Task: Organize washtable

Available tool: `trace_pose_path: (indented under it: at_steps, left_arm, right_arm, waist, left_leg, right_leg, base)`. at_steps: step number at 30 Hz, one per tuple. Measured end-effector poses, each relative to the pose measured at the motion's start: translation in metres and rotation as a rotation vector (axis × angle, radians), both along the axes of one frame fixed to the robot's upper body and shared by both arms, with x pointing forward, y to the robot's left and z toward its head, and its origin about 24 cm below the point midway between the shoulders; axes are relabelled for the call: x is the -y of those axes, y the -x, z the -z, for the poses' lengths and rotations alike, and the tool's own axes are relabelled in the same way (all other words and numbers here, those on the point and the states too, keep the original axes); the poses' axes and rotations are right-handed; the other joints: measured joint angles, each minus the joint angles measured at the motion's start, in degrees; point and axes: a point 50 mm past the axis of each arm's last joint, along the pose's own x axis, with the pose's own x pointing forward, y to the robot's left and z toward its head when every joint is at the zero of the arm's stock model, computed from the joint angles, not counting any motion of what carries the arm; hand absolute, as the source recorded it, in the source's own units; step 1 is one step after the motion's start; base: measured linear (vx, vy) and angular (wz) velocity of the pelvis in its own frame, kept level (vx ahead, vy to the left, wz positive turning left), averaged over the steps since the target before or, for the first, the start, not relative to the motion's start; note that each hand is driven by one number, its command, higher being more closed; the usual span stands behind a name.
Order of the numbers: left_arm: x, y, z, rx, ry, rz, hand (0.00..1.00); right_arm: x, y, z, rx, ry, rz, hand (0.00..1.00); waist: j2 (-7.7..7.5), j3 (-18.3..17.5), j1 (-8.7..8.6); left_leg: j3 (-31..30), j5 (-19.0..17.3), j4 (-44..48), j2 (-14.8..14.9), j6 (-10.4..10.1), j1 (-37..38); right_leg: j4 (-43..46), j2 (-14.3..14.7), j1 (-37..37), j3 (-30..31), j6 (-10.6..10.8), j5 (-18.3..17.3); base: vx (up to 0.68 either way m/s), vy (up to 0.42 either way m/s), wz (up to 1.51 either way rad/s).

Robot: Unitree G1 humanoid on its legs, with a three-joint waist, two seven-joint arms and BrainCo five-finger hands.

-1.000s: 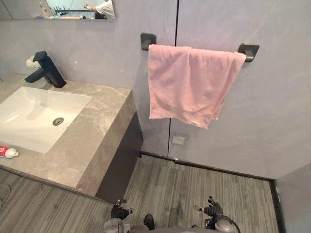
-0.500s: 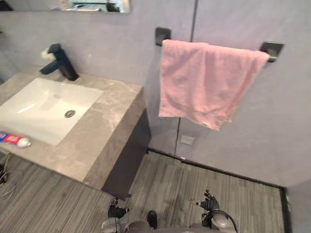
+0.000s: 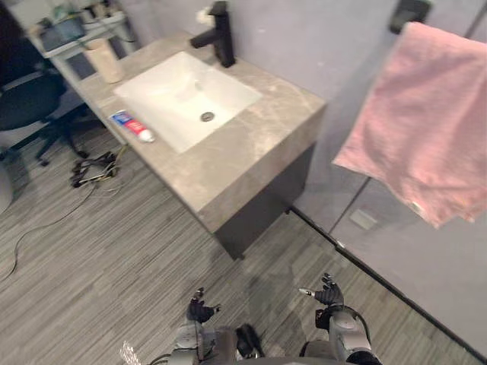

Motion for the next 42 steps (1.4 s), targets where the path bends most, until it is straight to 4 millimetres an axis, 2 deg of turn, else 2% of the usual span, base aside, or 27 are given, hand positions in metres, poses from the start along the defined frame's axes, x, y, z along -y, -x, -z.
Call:
trace_pose_path:
  at_steps: [1,2,5,9,11,12,13,14,15,16,18,19,21,22,23,24,25,27,28,29,31,34,37,39,40,41,42]
  left_arm:
    - [-0.001,-0.001,0.0,0.001,-0.012,0.024,0.0]
    - [-0.005,-0.001,0.001,-0.009,-0.042,0.066,0.0]
    - [-0.014,0.01,0.005,-0.05,-0.078,0.091,0.0]
    - [-0.033,0.027,0.011,-0.109,-0.11,0.076,0.0]
    - [-0.03,0.029,0.012,-0.114,-0.094,0.059,0.0]
    - [-0.029,0.03,0.013,-0.123,-0.094,0.06,0.0]
    - [-0.039,0.03,0.012,-0.129,-0.103,0.036,0.0]
    - [-0.048,0.016,0.006,-0.084,-0.115,0.001,0.0]
    - [-0.046,0.017,0.007,-0.088,-0.109,-0.014,0.0]
    - [-0.046,0.017,0.008,-0.108,-0.101,-0.05,0.0]
    - [-0.039,0.012,0.008,-0.103,-0.081,-0.049,0.0]
    - [-0.038,0.009,0.007,-0.094,-0.076,-0.048,0.0]
    - [-0.036,0.007,0.007,-0.09,-0.068,-0.054,0.0]
    - [-0.037,0.006,0.007,-0.092,-0.069,-0.056,0.0]
    - [-0.028,0.0,0.006,-0.079,-0.044,-0.067,0.0]
    - [-0.02,0.003,0.008,-0.085,-0.022,-0.065,0.0]
    - [-0.022,0.0,0.006,-0.074,-0.022,-0.07,0.0]
    - [-0.019,0.004,0.008,-0.082,-0.014,-0.076,0.0]
    - [-0.017,0.008,0.009,-0.091,-0.008,-0.081,0.0]
    - [-0.013,0.007,0.007,-0.072,0.007,-0.093,0.0]
    - [-0.017,0.007,0.006,-0.064,0.004,-0.121,0.0]
    - [-0.023,0.009,0.005,-0.059,-0.002,-0.134,0.0]
    - [-0.022,-0.001,0.001,-0.024,0.0,-0.129,0.0]
    - [-0.023,-0.006,-0.002,-0.002,0.0,-0.132,0.0]
    - [-0.019,-0.004,-0.001,-0.009,0.009,-0.134,0.0]
    - [-0.014,0.0,0.001,-0.021,0.023,-0.135,0.0]
    - [-0.021,-0.004,0.0,-0.016,0.008,-0.138,0.0]
  right_arm:
    - [0.003,-0.001,0.001,-0.008,0.004,0.004,0.0]
    - [0.005,0.004,0.005,-0.035,0.002,0.017,0.0]
    - [0.009,0.008,0.009,-0.07,0.006,0.026,0.0]
    - [0.006,0.014,0.014,-0.106,0.001,0.016,0.0]
    - [0.007,0.019,0.016,-0.117,0.002,0.016,0.0]
    - [0.008,0.031,0.02,-0.145,-0.001,0.027,0.0]
    - [0.001,0.043,0.026,-0.174,-0.035,0.045,0.0]
    - [-0.005,0.053,0.028,-0.177,-0.067,0.071,0.0]
    - [0.004,0.05,0.024,-0.148,-0.049,0.083,0.0]
    - [0.012,0.044,0.022,-0.142,-0.037,0.099,0.0]
    - [0.011,0.051,0.024,-0.154,-0.053,0.123,0.0]
    - [0.009,0.053,0.025,-0.151,-0.073,0.147,0.0]
    - [0.009,0.054,0.024,-0.137,-0.087,0.171,0.0]
    - [-0.001,0.062,0.027,-0.154,-0.117,0.19,0.0]
    - [0.004,0.063,0.024,-0.114,-0.126,0.231,0.0]
    - [0.011,0.063,0.021,-0.095,-0.108,0.239,0.0]
    - [0.012,0.06,0.021,-0.094,-0.102,0.228,0.0]
    - [0.01,0.062,0.022,-0.106,-0.111,0.224,0.0]
    - [0.012,0.064,0.022,-0.114,-0.098,0.211,0.0]
    - [0.019,0.062,0.021,-0.111,-0.076,0.194,0.0]
    - [0.02,0.058,0.02,-0.113,-0.07,0.179,0.0]
    - [0.014,0.06,0.022,-0.133,-0.07,0.158,0.0]
    - [0.01,0.059,0.022,-0.136,-0.075,0.164,0.0]
    - [0.009,0.059,0.023,-0.138,-0.082,0.175,0.0]
    - [0.015,0.066,0.024,-0.152,-0.06,0.177,0.0]
    - [0.019,0.068,0.024,-0.157,-0.051,0.177,0.0]
    - [0.014,0.067,0.025,-0.167,-0.063,0.176,0.0]
  waist:
    - [-0.73,0.03,-0.1]
    - [-2.12,-0.12,-0.21]
    - [-1.49,0.04,0.13]
    - [-1.42,0.05,0.14]
    - [-1.36,0.27,-0.24]
    - [-0.43,0.54,-1.0]
    - [-5.07,-0.04,-1.84]
    - [-7.69,0.57,-1.74]
    - [-3.75,0.96,-1.31]
    - [-6.22,2.88,-0.37]
    - [-5.91,3.06,-0.19]
    - [-5.94,3.03,-0.3]
    - [-6.54,3.03,-0.37]
    - [-9.0,2.21,-1.22]
    - [-8.5,2.75,-1.83]
    - [-5.94,2.54,-1.74]
    - [-6.91,3.65,-1.17]
    - [-6.02,1.77,-1.9]
    - [-4.68,0.79,-1.91]
    - [-2.09,0.54,-1.46]
    - [-1.32,0.95,-1.33]
    - [-2.35,1.31,-0.86]
    - [-4.0,2.17,0.33]
    - [-4.51,2.49,0.76]
    - [-3.12,1.78,1.55]
    - [-2.02,1.22,1.76]
    - [-3.36,0.85,1.73]
  left_leg:
    - [-1.96,0.55,-3.52,-2.12,0.8,0.85]
    - [-4.65,3.6,-8.2,-5.38,1.3,0.69]
    - [-8.01,7.17,-13.1,-7.28,0.23,1.4]
    - [-12.47,10.98,-20.99,-9.46,2.57,4.93]
    - [-16.1,11.38,-24.17,-10.77,2.72,5.56]
    - [-19.18,11.0,-27.71,-11.11,2.37,6.65]
    - [-18.23,8.05,-22.58,-14.46,3.2,5.91]
    - [-16.42,-2.54,2.44,-10.81,8.92,1.35]
    - [-18.64,-8.6,2.73,-6.29,2.84,3.07]
    - [-20.8,-9.14,4.68,-7.76,2.42,3.52]
    - [-23.72,-6.05,-0.31,-8.51,3.89,3.96]
    - [-25.81,-4.16,-4.21,-8.74,4.69,4.47]
    - [-28.81,-2.25,-10.98,-9.67,4.75,6.06]
    - [-30.4,-2.97,-13.63,-12.91,5.26,8.23]
    - [-30.52,-6.2,-2.77,-11.89,5.4,6.74]
    - [-32.47,-8.28,-3.12,-10.05,3.98,8.27]
    - [-32.2,-9.45,-1.78,-11.14,3.78,8.79]
    - [-35.23,-10.81,-0.12,-10.53,1.55,8.84]
    - [-35.15,-11.54,4.47,-8.69,-1.44,6.86]
    - [-33.39,-11.6,15.33,-5.4,-5.11,0.52]
    - [-29.39,-8.76,24.8,-1.33,-8.19,-2.43]
    - [-24.18,-9.22,30.58,3.53,-6.52,-3.39]
    - [-23.06,-9.64,23.24,4.76,-5.81,-6.74]
    - [-23.97,-8.33,14.03,4.32,-6.61,-9.6]
    - [-25.57,1.98,2.25,4.64,-5.66,-9.6]
    - [-26.65,10.19,-0.26,5.26,-5.32,-9.84]
    - [-26.69,8.47,2.75,3.99,-4.27,-10.47]
  right_leg:
    - [-0.65,-0.27,-0.36,-0.37,0.3,-0.51]
    - [-5.11,-0.48,2.1,-1.37,1.04,-0.12]
    - [-7.77,-0.28,3.86,-4.63,2.0,3.96]
    - [-4.17,-0.52,4.52,-4.17,1.61,4.96]
    - [2.13,-0.32,1.42,2.06,-1.52,3.63]
    - [2.13,4.34,0.33,10.32,-3.28,0.82]
    - [-0.65,3.82,-0.62,16.11,-6.18,-4.12]
    - [3.62,4.22,-3.03,19.68,-4.68,-6.99]
    - [5.82,7.8,-3.7,19.7,-5.06,-7.04]
    - [10.45,7.7,-4.7,22.11,-2.87,-8.43]
    - [11.11,9.6,-9.36,21.89,-2.49,-8.55]
    - [8.74,12.12,-12.07,22.16,-1.32,-7.53]
    - [3.46,13.41,-13.62,23.54,-0.58,-4.81]
    - [-1.23,11.8,-13.35,26.17,-0.75,-4.06]
    - [1.55,12.09,-13.53,26.35,-2.16,-2.5]
    - [4.26,13.68,-14.08,25.71,-2.45,-2.42]
    - [8.71,11.99,-14.69,25.53,-3.03,-1.69]
    - [8.18,12.21,-13.16,23.99,-3.64,-0.29]
    - [6.58,13.16,-12.44,22.25,-3.53,-0.45]
    - [4.63,15.11,-11.82,20.77,-4.34,-0.27]
    - [1.72,17.18,-8.07,20.98,-5.82,0.16]
    - [-2.62,18.03,-0.37,24.02,-6.43,-0.09]
    - [-4.78,15.36,3.38,26.3,-6.32,-0.03]
    - [-5.12,12.96,5.17,26.72,-5.15,0.11]
    - [-5.1,12.96,6.48,26.91,-2.0,-0.15]
    - [-5.09,13.47,6.92,26.99,-0.73,-0.86]
    - [-4.96,11.6,7.99,27.33,0.96,-2.07]
  base:
    - [-0.1,0.132,1.3]
    - [-0.09,0.097,1.3]
    - [-0.12,0.056,0.89]
    - [-0.2,0.019,0.46]
    - [-0.25,0.023,0.68]
    - [-0.14,0.025,1.1]
    - [-0.09,-0.017,1.35]
    - [-0.02,-0.042,0.91]
    - [-0.03,0.012,0.43]
    - [-0.05,0.035,0.25]
    - [-0.06,0.018,0.51]
    - [-0.04,-0.04,0.73]
    - [0.05,-0.07,0.94]
    - [0.2,-0.079,1.44]
    - [0.21,-0.071,1.37]
    - [0.14,-0.049,0.99]
    - [0.19,-0.097,0.95]
    - [0.24,-0.125,1.03]
    - [0.37,-0.119,0.67]
    - [0.39,-0.11,0.47]
    - [0.45,-0.074,-0.14]
    - [0.36,0.013,-0.4]
    - [0.38,0.16,-0.31]
    - [0.28,0.238,-0.09]
    - [0.29,0.29,-0.21]
    - [0.28,0.302,-0.16]
    - [0.2,0.231,0.06]
